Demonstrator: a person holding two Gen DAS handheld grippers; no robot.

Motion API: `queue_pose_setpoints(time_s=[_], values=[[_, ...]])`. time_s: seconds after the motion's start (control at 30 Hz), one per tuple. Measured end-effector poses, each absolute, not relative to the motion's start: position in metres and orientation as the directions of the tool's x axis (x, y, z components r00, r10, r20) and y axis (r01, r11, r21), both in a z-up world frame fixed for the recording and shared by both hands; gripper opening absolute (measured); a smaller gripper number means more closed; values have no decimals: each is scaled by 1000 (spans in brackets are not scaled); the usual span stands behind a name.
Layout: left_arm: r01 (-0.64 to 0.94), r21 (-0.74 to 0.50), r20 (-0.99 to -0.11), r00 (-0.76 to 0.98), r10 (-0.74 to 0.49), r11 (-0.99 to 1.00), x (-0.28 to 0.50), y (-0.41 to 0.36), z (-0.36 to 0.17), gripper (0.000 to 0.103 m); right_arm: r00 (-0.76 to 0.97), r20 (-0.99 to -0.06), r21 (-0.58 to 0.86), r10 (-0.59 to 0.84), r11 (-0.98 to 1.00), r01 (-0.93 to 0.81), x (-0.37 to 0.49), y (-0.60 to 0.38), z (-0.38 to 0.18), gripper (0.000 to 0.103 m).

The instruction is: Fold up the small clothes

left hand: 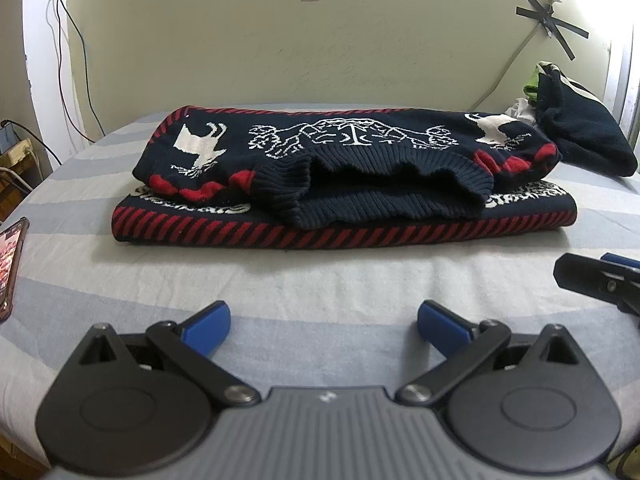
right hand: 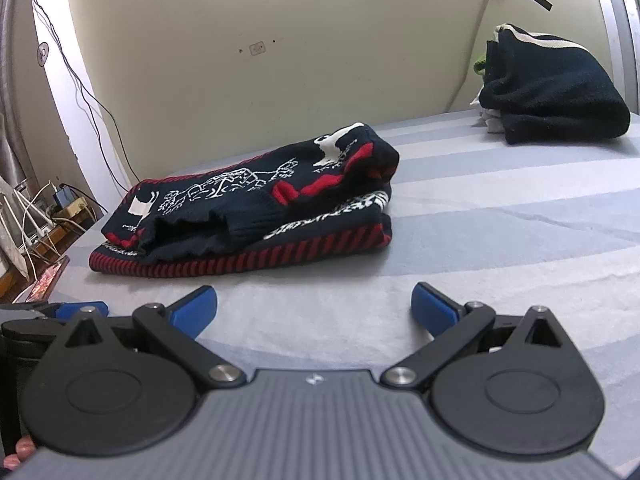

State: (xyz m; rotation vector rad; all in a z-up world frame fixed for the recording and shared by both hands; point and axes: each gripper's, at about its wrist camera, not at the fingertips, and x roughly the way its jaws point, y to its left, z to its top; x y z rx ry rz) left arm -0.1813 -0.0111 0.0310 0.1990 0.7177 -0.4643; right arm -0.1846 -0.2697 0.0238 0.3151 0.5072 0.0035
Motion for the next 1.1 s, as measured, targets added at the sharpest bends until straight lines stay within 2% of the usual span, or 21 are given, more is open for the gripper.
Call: queue_pose_setpoints(time_s=[1.1], values=[[474,19,-673,658,-339,881,-181,-11,31,103,882,-464,315,82,946,78,-185,-270,25,103]])
